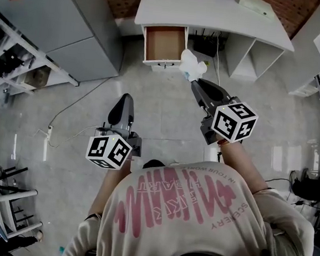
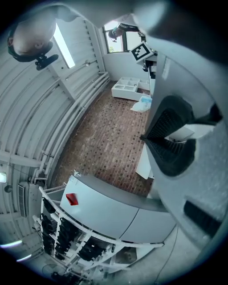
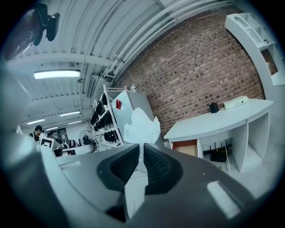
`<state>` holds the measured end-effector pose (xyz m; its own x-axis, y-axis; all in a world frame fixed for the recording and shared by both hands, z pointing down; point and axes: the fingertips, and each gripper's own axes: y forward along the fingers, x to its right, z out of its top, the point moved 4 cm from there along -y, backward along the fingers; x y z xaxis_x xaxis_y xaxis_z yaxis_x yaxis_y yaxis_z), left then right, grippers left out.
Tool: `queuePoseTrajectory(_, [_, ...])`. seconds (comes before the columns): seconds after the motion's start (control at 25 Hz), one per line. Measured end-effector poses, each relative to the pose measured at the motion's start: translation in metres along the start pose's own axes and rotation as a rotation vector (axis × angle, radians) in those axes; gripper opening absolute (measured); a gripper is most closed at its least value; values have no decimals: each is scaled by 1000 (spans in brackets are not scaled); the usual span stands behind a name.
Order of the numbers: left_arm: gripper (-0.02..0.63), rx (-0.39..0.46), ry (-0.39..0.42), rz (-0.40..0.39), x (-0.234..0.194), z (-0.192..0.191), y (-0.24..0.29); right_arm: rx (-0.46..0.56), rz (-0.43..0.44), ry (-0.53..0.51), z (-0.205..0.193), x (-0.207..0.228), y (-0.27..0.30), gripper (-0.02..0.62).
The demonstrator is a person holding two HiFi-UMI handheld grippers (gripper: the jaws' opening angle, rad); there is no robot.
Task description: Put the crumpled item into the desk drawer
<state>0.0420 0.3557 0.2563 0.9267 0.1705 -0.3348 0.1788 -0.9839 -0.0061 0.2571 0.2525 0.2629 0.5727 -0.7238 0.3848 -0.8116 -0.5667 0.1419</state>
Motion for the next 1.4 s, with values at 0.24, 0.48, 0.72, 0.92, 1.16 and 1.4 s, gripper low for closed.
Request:
queuePoseTrajectory(0.24, [3,-95,-64,25,-38,-26,1,-75,-14,84,-36,12,38,48])
queuePoseTrajectory(0.48, [2,-152,-113,-22,-86,-34,37,-119,-66,100,-48,18,91,48])
queuePoseTrajectory(0.72, [3,-166,-50,-108,-135,1,90,-86,-138,117,-29,30,151,48])
queuePoseTrajectory(0.92, [2,-159,-63,-151,-179,27,124,-54,-176,110,-12,28,199,48])
queuePoseTrajectory(1.16, [3,-156,-57,-196,-214,44,151,-14,-220,96,-1,26,229,48])
queuePoseTrajectory(1.4, [3,-168,-47,-222,-225,47,167,-2,-251,105,1,31,241,48])
